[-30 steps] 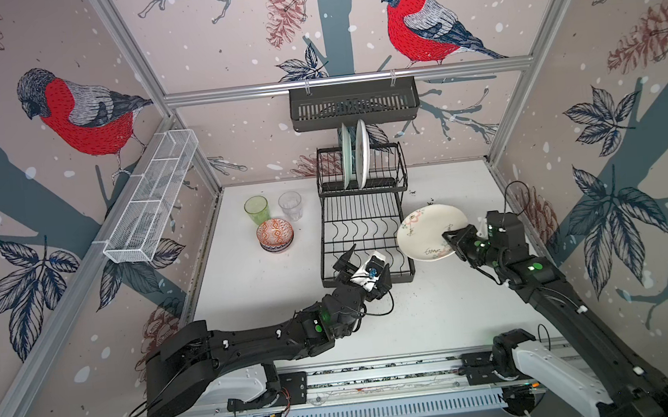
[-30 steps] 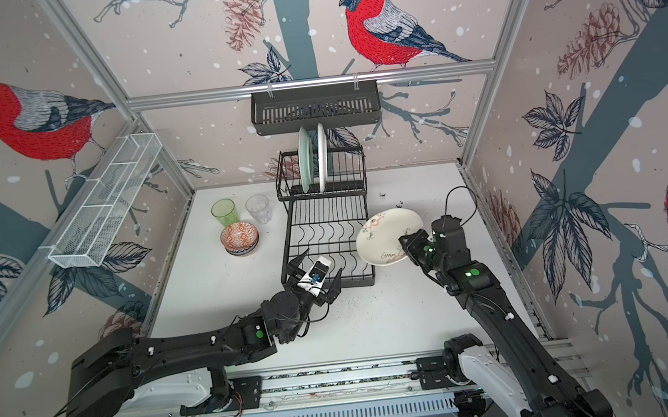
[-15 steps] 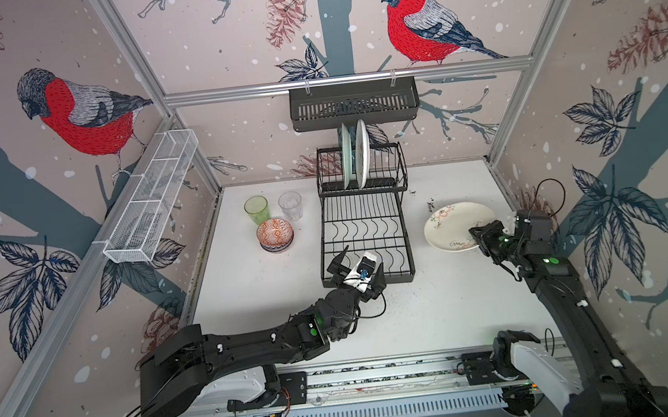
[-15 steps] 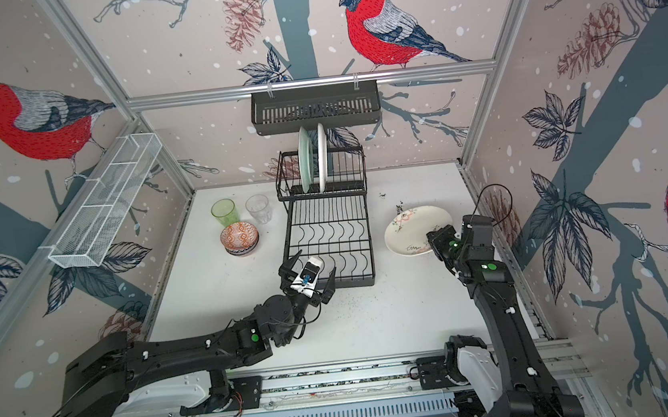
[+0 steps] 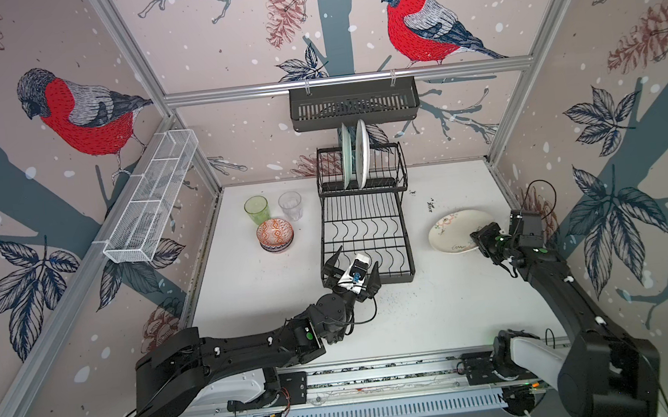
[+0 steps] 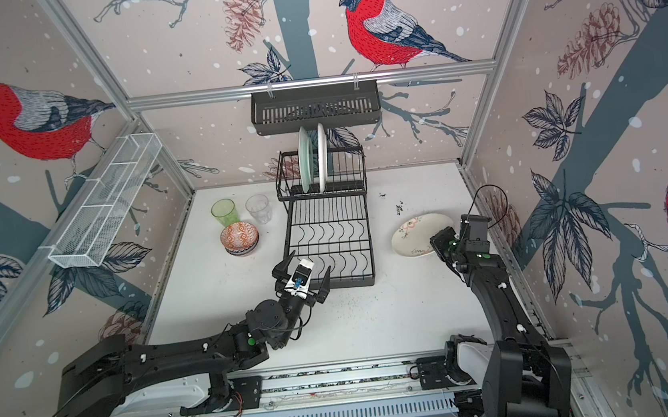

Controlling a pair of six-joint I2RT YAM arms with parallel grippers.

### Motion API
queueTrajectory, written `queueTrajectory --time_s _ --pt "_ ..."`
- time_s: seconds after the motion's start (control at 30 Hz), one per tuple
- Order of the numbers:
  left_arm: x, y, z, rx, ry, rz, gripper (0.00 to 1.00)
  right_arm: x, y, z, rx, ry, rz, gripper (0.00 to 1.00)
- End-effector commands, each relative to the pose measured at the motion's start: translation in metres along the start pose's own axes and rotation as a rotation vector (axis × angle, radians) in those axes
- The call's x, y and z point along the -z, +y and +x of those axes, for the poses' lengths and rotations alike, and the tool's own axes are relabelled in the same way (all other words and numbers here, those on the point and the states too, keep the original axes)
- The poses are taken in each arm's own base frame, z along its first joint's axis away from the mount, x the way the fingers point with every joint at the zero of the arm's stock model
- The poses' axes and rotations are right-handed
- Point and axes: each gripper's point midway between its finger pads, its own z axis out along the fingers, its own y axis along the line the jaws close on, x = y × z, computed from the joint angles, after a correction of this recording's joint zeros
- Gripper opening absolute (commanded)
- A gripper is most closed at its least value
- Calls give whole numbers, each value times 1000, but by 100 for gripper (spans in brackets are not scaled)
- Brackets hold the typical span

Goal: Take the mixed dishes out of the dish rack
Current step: 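Lower the floral plate flat onto the table and open the right gripper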

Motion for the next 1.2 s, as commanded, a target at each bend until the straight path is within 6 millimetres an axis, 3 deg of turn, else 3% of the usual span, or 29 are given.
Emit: queueTrajectory --time_s 0.0,0.37,0.63,0.77,1.17 --pt "0 5 -9 20 -33 -26 98 -5 21 -15 78 -52 -80 0" --pt "-3 1 -3 6 -19 -27 98 -33 -10 -6 71 18 23 0" --pt "-3 0 -1 -3 -19 -22 98 -53 -52 7 79 81 188 0" --pt "-3 1 -1 -6 -19 -28 98 -56 -67 10 78 92 242 17" --pt "-3 6 0 -41 -13 -59 98 -57 -93 16 95 76 348 41"
